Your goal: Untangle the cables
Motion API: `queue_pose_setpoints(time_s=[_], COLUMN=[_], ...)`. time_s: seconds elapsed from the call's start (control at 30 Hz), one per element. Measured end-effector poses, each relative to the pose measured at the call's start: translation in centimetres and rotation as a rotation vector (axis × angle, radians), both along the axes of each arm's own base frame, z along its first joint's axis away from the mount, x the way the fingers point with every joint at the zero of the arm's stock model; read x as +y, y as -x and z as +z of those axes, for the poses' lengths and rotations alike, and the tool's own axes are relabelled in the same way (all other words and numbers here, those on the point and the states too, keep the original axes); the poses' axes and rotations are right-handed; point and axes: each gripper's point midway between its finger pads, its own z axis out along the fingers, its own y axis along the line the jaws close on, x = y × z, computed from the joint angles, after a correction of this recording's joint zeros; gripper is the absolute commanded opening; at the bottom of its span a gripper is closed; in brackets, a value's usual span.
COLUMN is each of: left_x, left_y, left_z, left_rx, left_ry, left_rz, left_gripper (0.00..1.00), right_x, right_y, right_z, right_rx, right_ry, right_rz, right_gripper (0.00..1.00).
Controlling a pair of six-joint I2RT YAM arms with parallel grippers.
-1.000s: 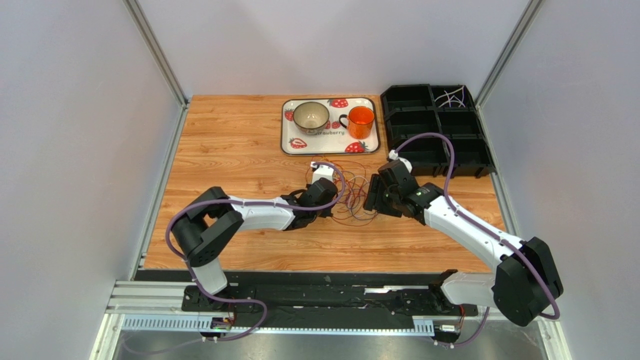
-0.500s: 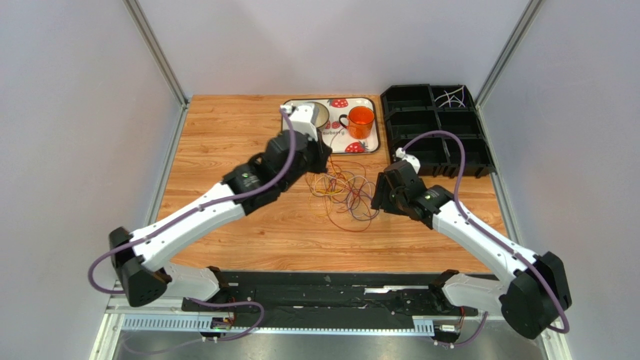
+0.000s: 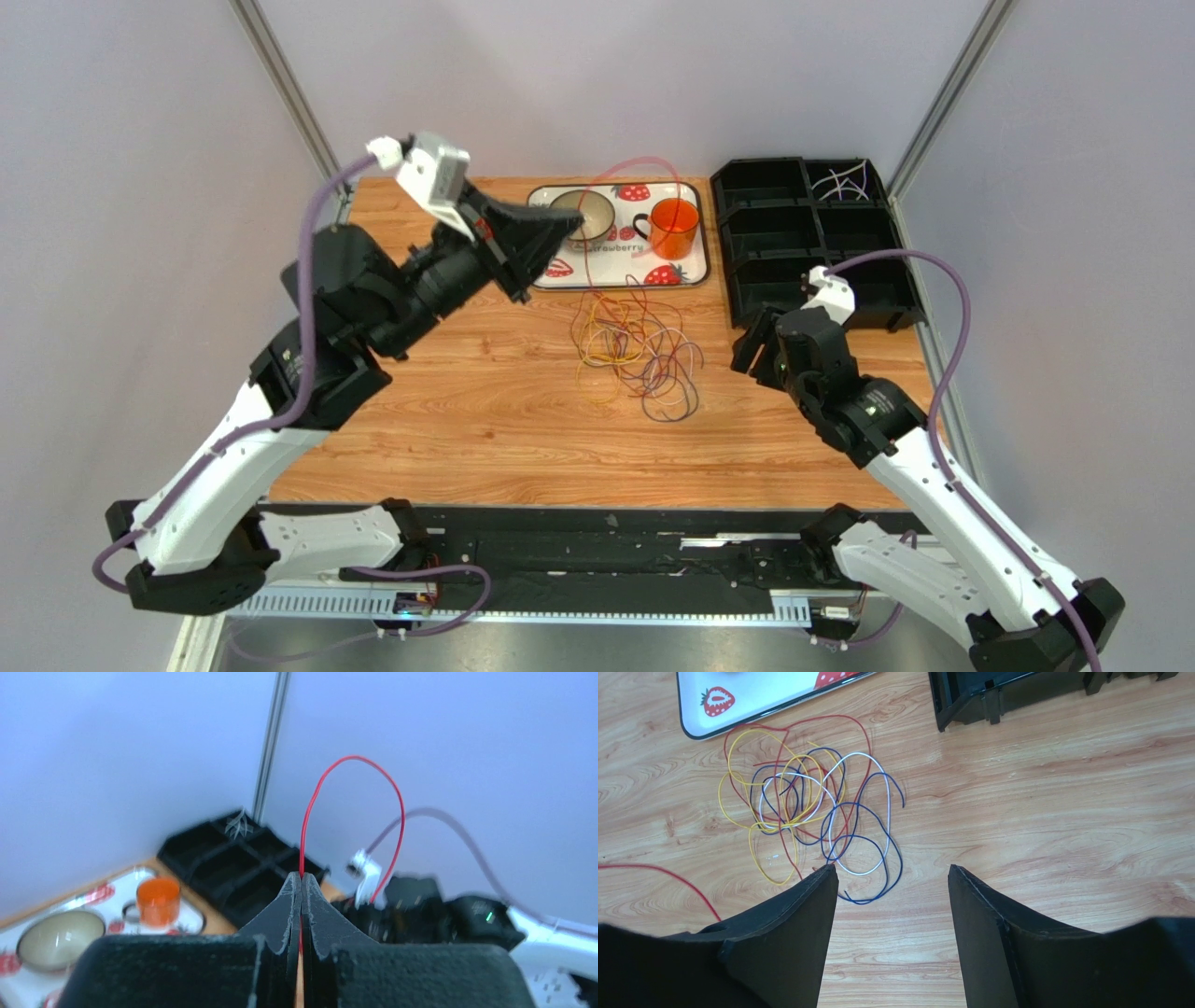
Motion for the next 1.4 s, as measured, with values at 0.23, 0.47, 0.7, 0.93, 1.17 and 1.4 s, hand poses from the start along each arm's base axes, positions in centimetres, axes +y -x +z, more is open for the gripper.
queue_pose_setpoints(time_s=[0.23, 0.47, 0.7, 0.93, 1.17, 1.4], left_x=[0.2, 2.3, 0.7, -1.1, -0.8, -1.7], left_y=[-0.4, 0.8, -1.0, -2.7, -2.0, -2.5], left_z=[-19.6, -38.7, -41.1, -47.3, -52.3, -51.7], left_rx=[0.279, 0.632, 0.666, 0.759, 0.840, 0.827], left_ry=[-0.193, -0.426, -0.403, -0.455, -0.503, -0.457], left_rz=[0.043, 0.133, 0.182, 0.237, 0.247, 0.235], left_gripper=[0.00, 0.00, 0.00, 0.00, 0.00, 0.00], right_x=[0.0, 2.7, 5.9, 7.1, 7.3, 8.2], right_y=[0.9, 2.0, 3.0, 5.9, 6.9, 7.7], right_z=[0.0, -3.6, -6.4, -10.4, -12.2, -15.7], right_rx=[0.012, 0.157, 0.286, 0.447, 0.541, 0.659], right_ry=[-0.006, -0.054, -0.108, -0.151, -0.206, -0.177], right_rz=[0.028, 0.141, 0.250, 0.247, 0.167, 0.147], right_gripper=[0.62, 0.61, 0.61, 0.64, 0.66, 0.66])
